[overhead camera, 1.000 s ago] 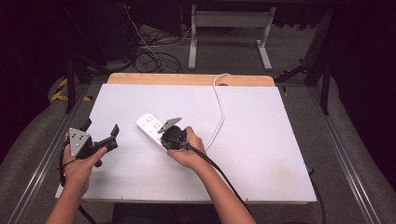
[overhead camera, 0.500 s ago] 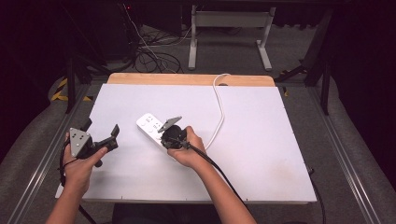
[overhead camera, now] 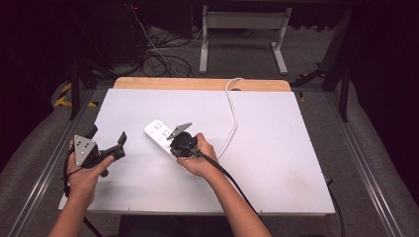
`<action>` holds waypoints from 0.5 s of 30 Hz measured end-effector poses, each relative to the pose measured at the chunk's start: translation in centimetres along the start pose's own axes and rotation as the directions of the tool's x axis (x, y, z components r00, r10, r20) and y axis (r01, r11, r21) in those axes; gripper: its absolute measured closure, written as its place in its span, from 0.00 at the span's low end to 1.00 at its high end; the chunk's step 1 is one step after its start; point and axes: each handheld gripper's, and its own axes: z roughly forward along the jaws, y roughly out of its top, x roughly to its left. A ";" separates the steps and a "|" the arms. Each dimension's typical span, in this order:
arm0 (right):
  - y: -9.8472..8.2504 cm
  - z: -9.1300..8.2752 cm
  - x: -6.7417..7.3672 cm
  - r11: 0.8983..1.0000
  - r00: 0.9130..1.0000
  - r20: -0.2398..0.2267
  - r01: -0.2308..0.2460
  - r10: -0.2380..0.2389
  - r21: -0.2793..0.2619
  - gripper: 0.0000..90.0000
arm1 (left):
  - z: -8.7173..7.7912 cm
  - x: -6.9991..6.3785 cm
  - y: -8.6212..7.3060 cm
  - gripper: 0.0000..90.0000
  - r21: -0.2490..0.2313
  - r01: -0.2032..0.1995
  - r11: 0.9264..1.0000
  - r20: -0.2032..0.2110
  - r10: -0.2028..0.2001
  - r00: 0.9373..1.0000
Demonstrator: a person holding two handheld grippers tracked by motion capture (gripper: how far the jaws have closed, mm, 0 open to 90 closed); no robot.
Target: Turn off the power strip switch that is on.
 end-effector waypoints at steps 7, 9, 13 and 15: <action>0.0 0.0 0.0 1.000 1.000 0.001 -0.001 0.001 0.001 1.00 | 0.0 0.0 0.0 0.03 0.000 0.000 1.000 0.000 0.000 1.000; 0.1 0.0 0.0 1.000 1.000 0.002 0.001 -0.001 0.005 1.00 | 0.0 0.0 0.0 0.03 0.000 -0.001 1.000 0.000 0.001 1.000; 0.3 0.0 0.1 1.000 1.000 0.009 0.013 -0.013 0.018 1.00 | 0.0 0.0 0.0 0.03 -0.001 0.000 1.000 -0.001 0.000 1.000; 0.4 0.0 0.1 1.000 1.000 0.011 0.016 -0.016 0.024 1.00 | 0.0 0.1 0.0 0.03 -0.001 -0.001 1.000 -0.001 0.001 1.000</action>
